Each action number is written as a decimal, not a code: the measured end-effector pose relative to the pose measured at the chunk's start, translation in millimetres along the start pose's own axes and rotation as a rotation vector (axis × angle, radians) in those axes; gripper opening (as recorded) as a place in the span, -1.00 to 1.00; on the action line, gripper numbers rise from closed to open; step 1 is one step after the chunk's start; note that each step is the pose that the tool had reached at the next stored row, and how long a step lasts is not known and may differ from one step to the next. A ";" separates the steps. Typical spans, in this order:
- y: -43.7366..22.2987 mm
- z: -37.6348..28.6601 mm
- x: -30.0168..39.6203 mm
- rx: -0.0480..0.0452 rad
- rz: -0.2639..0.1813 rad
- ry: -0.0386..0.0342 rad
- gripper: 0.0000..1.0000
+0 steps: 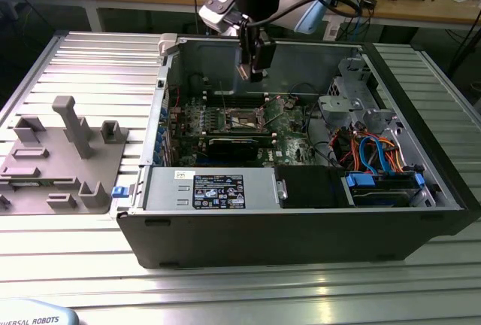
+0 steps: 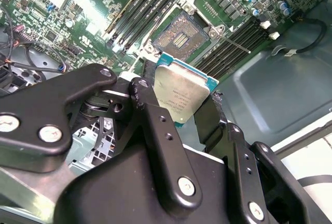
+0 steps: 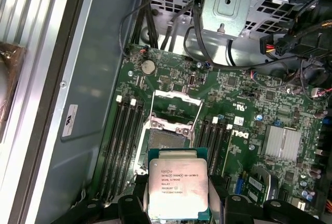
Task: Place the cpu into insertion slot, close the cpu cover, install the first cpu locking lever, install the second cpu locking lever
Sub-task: 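Place the cpu into insertion slot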
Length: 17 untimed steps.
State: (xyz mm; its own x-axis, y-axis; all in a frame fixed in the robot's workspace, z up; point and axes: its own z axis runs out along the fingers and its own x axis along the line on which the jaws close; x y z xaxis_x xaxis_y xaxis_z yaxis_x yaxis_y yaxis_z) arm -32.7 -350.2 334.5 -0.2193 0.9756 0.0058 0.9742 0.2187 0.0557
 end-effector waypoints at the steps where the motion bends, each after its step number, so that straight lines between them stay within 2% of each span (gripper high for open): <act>1: 0.0 0.1 0.0 0.0000 0.009 -0.0005 0.08; 14: 0.0 0.3 0.0 -0.0003 0.083 -0.0052 0.08; 17: -0.1 0.5 0.0 0.0038 0.106 -0.0056 0.08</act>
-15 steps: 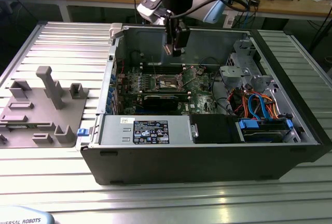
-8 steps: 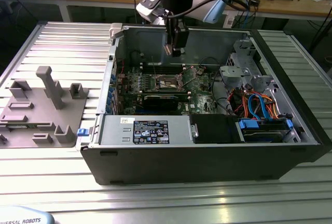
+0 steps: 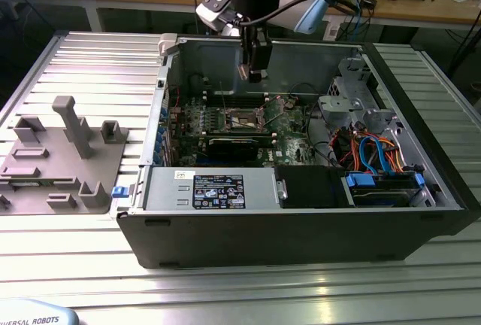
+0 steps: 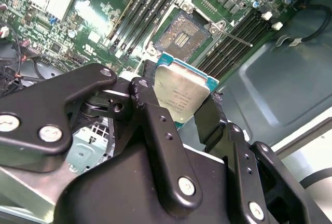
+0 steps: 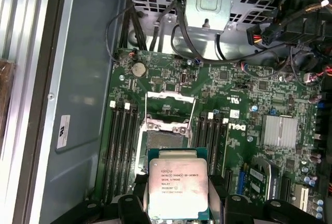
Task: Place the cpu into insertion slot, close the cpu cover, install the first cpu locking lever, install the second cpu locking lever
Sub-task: 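Place the cpu into insertion slot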
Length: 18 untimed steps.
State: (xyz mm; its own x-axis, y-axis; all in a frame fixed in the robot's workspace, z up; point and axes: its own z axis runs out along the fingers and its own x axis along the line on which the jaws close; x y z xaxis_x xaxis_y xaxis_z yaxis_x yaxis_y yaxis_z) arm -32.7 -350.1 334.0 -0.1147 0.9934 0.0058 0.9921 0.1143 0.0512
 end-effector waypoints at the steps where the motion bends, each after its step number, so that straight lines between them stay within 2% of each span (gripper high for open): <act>1: 0.0 0.0 0.0 0.0029 0.006 0.0000 0.08; 5: 0.1 -0.1 -0.1 0.0143 0.037 -0.0004 0.08; 18: 0.2 0.1 -0.1 0.0139 0.099 -0.0031 0.08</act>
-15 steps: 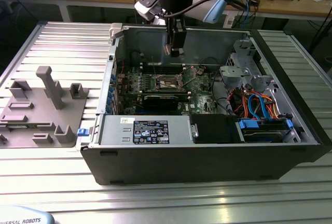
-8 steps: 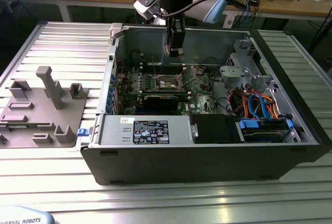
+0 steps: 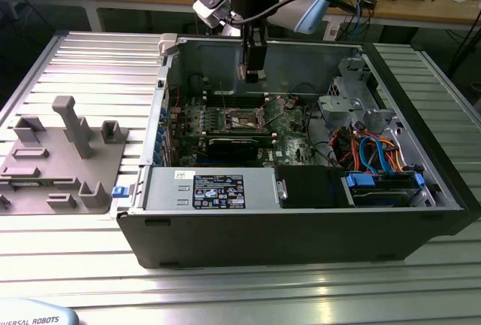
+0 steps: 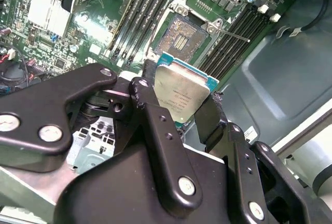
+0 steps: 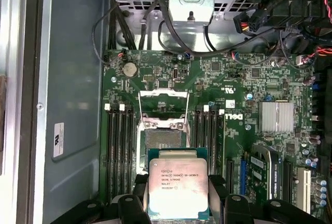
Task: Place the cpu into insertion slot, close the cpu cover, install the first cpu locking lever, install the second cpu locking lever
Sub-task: 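Place the cpu into insertion slot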
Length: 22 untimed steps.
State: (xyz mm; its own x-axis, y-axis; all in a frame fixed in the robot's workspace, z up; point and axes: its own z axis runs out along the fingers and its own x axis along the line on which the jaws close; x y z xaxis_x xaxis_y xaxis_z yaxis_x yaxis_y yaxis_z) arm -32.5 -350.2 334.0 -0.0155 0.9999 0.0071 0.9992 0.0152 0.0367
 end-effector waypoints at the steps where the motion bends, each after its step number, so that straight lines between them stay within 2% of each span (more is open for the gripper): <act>1: 0.0 0.0 0.0 0.0000 0.004 -0.0001 0.08; 9: 0.0 0.1 0.0 -0.0002 0.032 -0.0012 0.08; 22: -0.1 1.9 -0.3 -0.0002 0.034 -0.0013 0.08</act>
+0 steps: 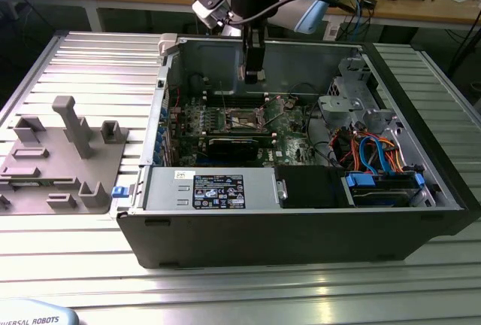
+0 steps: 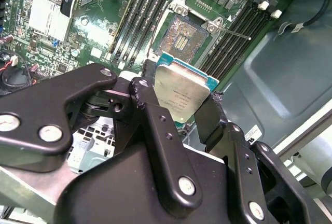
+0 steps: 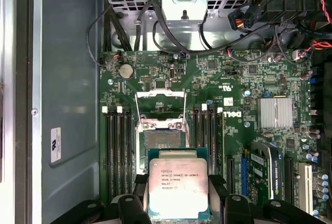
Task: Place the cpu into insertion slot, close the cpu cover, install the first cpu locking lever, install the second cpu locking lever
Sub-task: 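Place the cpu into insertion slot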
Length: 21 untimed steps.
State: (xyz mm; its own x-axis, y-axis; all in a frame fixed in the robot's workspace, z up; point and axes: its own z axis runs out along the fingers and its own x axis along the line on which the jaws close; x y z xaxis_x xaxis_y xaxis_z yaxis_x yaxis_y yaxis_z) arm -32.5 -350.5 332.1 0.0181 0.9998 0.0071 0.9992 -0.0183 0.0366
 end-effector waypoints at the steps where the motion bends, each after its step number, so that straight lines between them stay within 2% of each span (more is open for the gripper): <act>1: 0.0 0.4 -0.1 0.0000 0.000 0.0001 0.08; 21: -0.1 4.3 -1.4 0.0000 0.000 0.0001 0.08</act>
State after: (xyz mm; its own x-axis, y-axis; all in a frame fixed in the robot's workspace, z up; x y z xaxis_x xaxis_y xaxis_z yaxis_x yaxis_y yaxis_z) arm -32.5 -351.8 327.8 0.0181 0.9998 0.0071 0.9992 -0.0183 0.0367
